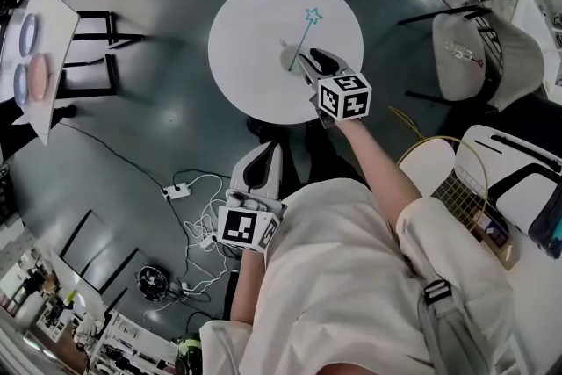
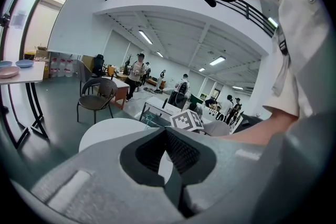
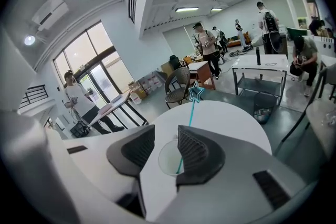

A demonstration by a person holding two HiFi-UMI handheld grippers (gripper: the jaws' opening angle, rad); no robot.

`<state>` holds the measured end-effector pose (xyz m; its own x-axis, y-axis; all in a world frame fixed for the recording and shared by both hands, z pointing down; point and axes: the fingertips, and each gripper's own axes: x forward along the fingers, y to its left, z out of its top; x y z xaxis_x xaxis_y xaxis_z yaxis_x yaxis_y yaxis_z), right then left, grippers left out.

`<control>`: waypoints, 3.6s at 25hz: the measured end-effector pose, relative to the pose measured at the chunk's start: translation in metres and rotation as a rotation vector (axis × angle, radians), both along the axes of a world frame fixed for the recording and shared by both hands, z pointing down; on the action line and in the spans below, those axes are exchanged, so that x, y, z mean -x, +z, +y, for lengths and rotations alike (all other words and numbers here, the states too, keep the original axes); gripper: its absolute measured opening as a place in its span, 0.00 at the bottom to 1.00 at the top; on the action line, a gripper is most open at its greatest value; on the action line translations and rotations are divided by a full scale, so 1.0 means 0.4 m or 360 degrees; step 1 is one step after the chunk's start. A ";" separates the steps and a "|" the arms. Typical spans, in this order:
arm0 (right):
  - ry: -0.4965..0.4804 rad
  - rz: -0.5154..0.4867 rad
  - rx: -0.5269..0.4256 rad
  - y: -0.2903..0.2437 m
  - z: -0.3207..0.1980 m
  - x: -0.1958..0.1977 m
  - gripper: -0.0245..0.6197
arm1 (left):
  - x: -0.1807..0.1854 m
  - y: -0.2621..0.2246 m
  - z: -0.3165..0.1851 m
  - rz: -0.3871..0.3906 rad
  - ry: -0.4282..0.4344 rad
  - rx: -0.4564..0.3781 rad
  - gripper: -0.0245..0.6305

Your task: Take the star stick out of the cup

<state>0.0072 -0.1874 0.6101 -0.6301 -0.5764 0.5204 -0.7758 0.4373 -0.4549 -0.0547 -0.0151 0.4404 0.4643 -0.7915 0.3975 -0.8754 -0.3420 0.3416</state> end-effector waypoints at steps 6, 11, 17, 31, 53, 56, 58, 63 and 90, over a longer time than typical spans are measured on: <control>0.0045 0.0014 0.0038 0.044 -0.043 0.013 0.26 | 0.025 0.006 -0.014 0.0002 0.0013 0.0017 0.05; 0.0094 0.0033 0.0110 0.088 -0.063 0.008 0.27 | 0.047 0.017 -0.014 -0.0005 0.0010 0.0041 0.05; 0.0104 0.0057 0.0150 0.123 -0.085 0.013 0.28 | 0.069 0.022 -0.019 -0.0006 -0.0011 0.0052 0.05; 0.0162 0.0068 0.0172 0.138 -0.128 0.022 0.25 | 0.109 0.020 -0.016 -0.0007 -0.0052 0.0059 0.05; 0.0185 0.0067 0.0143 0.139 -0.134 0.016 0.08 | 0.103 0.018 -0.005 -0.0013 -0.0047 0.0052 0.05; 0.0170 0.0083 0.0134 0.138 -0.137 0.018 0.08 | 0.100 0.019 -0.002 -0.0013 -0.0047 0.0056 0.05; 0.0161 0.0106 0.0134 0.144 -0.138 0.020 0.08 | 0.100 0.021 0.000 -0.0013 -0.0047 0.0059 0.05; 0.0159 0.0133 0.0138 0.146 -0.140 0.023 0.08 | 0.106 0.018 -0.001 -0.0014 -0.0051 0.0054 0.05; -0.0040 -0.0095 -0.0165 -0.089 -0.085 -0.019 0.08 | 0.013 -0.025 0.016 -0.0040 -0.0074 -0.0059 0.05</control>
<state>0.0147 -0.2212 0.5744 -0.6731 -0.6087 0.4200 -0.7368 0.5034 -0.4513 -0.0597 -0.0087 0.4303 0.4169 -0.8264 0.3783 -0.8988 -0.3129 0.3071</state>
